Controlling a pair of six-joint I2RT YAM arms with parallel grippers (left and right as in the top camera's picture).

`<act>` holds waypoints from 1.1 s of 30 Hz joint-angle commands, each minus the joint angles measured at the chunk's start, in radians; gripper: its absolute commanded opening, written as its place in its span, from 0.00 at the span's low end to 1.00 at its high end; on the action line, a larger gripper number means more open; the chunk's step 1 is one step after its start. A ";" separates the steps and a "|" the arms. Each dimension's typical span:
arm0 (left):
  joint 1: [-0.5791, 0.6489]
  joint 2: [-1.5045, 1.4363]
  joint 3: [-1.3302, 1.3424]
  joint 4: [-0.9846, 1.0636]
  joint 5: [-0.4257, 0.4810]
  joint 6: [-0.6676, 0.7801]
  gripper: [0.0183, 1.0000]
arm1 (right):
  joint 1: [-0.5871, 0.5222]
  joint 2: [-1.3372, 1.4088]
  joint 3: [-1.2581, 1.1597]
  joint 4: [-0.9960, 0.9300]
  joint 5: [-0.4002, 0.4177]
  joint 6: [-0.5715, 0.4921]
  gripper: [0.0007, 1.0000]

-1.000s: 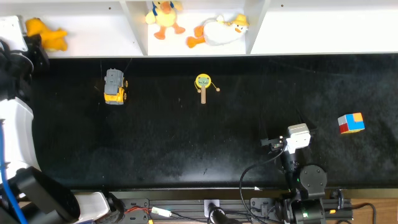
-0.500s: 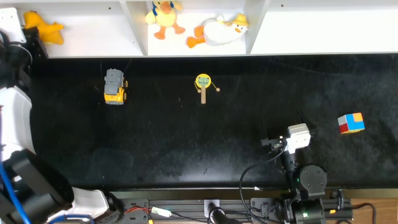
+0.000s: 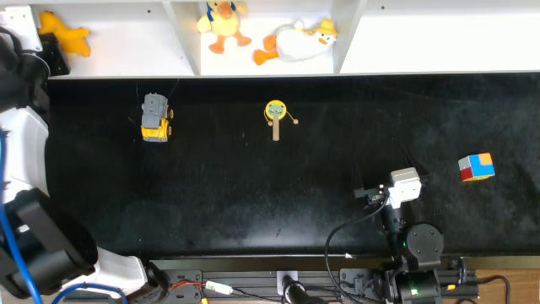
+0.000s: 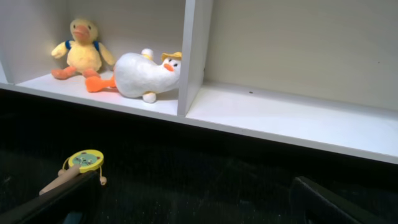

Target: Store Toys

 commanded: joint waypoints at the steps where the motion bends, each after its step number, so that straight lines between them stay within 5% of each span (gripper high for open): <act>1: -0.004 0.010 0.027 -0.010 -0.056 0.000 0.03 | 0.005 -0.009 -0.013 0.003 -0.006 0.003 1.00; 14: -0.022 0.010 0.108 -0.093 -0.137 0.019 0.04 | 0.005 -0.009 -0.013 0.003 -0.006 0.003 1.00; 33: -0.027 0.039 0.108 -0.132 -0.138 -0.002 0.08 | 0.005 -0.009 -0.013 0.002 -0.006 0.003 1.00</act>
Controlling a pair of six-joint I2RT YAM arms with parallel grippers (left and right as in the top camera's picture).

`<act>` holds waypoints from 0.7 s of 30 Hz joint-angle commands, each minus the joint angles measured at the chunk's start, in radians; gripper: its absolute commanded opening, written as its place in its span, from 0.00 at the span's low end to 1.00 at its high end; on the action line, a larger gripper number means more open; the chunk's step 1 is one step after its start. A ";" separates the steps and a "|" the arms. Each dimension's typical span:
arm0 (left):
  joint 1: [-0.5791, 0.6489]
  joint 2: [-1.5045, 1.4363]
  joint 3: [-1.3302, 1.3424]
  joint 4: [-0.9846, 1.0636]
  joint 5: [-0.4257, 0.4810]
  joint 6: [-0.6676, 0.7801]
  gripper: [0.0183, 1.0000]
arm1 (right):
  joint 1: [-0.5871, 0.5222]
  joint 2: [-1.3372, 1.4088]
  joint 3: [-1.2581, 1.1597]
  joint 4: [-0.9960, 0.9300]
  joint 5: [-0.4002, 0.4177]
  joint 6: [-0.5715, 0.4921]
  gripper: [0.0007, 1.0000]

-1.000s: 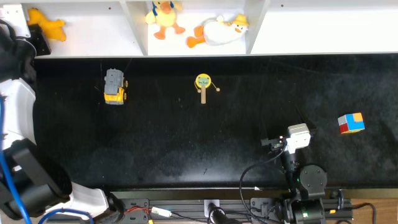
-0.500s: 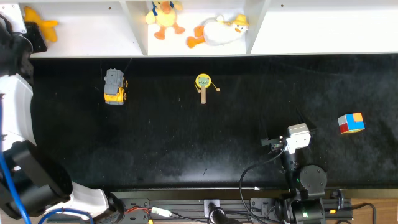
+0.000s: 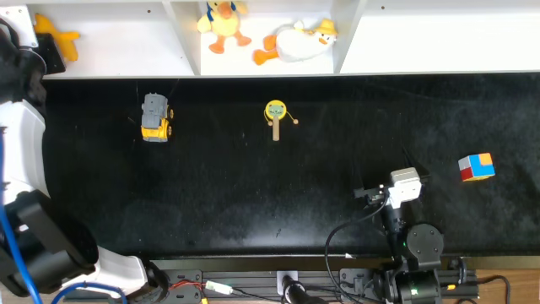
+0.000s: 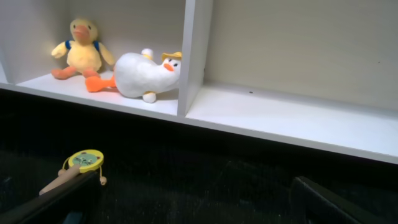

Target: Store Toys

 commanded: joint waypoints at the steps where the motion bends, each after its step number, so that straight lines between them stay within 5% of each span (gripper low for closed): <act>1: -0.007 0.039 0.032 0.003 -0.012 -0.009 0.08 | 0.005 -0.009 -0.013 0.003 -0.006 0.004 1.00; 4: -0.007 0.050 0.032 0.011 -0.012 -0.008 0.21 | 0.005 -0.009 -0.013 0.003 -0.006 0.004 1.00; 11: -0.008 0.050 0.032 0.053 -0.011 -0.009 0.32 | 0.005 -0.009 -0.013 0.003 -0.006 0.004 1.00; 13: -0.008 0.050 0.032 0.060 -0.011 -0.009 0.51 | 0.005 -0.009 -0.013 0.003 -0.006 0.004 1.00; 17: -0.008 0.049 0.032 0.060 -0.011 -0.009 0.57 | 0.005 -0.009 -0.013 0.003 -0.006 0.004 1.00; 21: -0.008 0.045 0.032 0.060 -0.010 -0.009 0.75 | 0.005 -0.009 -0.013 0.003 -0.006 0.004 0.99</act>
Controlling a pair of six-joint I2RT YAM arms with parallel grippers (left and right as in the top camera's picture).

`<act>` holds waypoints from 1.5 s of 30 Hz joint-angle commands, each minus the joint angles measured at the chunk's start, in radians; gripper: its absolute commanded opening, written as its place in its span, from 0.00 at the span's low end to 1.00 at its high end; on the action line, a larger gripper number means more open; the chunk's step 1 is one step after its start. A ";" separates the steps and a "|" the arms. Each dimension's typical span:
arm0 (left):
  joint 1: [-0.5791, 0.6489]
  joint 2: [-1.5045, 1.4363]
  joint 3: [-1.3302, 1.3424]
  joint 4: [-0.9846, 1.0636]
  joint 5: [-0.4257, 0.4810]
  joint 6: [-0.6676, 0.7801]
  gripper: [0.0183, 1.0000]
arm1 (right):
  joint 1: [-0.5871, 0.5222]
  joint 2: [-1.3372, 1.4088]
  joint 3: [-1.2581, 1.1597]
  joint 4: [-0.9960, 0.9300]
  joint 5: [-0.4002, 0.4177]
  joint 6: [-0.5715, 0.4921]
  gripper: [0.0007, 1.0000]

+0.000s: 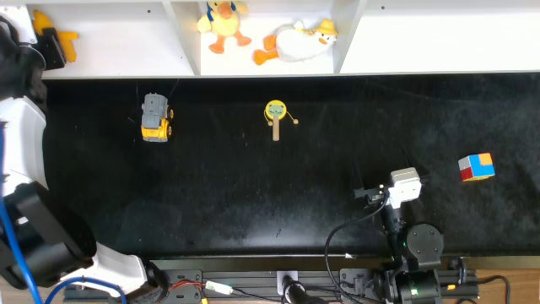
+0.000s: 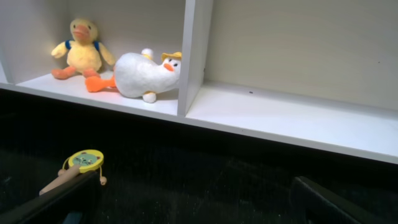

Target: Store Toys

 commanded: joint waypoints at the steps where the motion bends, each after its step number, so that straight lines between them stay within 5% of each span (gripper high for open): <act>1: -0.008 0.009 0.019 0.003 0.000 -0.006 0.81 | 0.005 -0.009 -0.013 0.003 -0.006 0.003 1.00; 3: -0.008 0.003 0.019 0.002 0.000 -0.010 1.00 | 0.005 -0.009 -0.013 0.003 -0.006 0.003 1.00; 15: -0.007 -0.095 0.019 -0.058 -0.001 -0.010 1.00 | 0.005 -0.009 -0.013 0.003 -0.006 0.003 0.99; 28: -0.016 -0.392 0.019 -0.549 0.001 -0.036 1.00 | 0.005 -0.009 -0.013 0.003 -0.006 0.003 1.00; 35: -0.177 -0.462 -0.043 -0.693 0.040 -0.035 1.00 | 0.005 -0.009 -0.013 0.003 -0.006 0.003 0.99; 40: -0.330 -0.460 -0.172 -0.637 -0.077 -0.089 1.00 | 0.005 -0.009 -0.013 0.003 -0.006 0.003 0.99; 45: -0.363 -0.460 -0.307 -0.554 -0.079 -0.133 1.00 | 0.005 -0.009 -0.013 0.003 -0.006 0.003 0.99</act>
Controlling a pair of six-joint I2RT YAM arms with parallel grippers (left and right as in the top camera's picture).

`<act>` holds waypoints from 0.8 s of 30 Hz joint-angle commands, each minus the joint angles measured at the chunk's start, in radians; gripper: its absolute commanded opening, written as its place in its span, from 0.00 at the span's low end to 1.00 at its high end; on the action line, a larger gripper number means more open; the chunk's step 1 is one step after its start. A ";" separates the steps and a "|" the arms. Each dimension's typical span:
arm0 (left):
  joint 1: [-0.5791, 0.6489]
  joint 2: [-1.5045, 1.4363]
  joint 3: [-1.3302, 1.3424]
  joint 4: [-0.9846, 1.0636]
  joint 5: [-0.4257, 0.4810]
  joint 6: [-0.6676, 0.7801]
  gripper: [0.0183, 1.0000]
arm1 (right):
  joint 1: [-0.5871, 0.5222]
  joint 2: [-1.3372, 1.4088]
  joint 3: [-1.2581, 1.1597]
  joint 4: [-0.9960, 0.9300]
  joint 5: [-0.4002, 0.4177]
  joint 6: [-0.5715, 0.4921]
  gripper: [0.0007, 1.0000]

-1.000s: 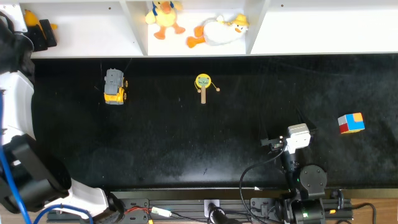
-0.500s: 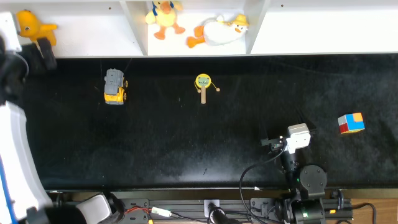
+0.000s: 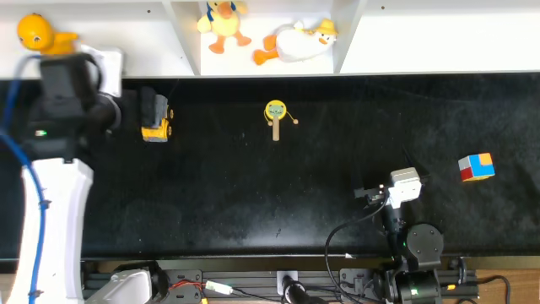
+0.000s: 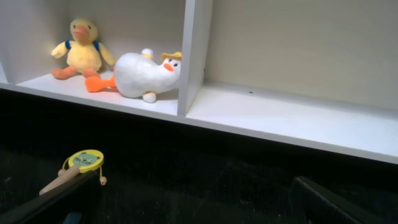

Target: Store Toys

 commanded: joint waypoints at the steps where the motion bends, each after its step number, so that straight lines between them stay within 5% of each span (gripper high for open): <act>1: -0.007 -0.005 -0.110 0.068 -0.041 -0.067 1.00 | 0.005 -0.009 -0.013 0.003 -0.006 0.004 1.00; 24: -0.007 0.142 -0.435 0.504 -0.016 -0.116 1.00 | 0.005 -0.009 -0.013 0.003 -0.006 0.004 1.00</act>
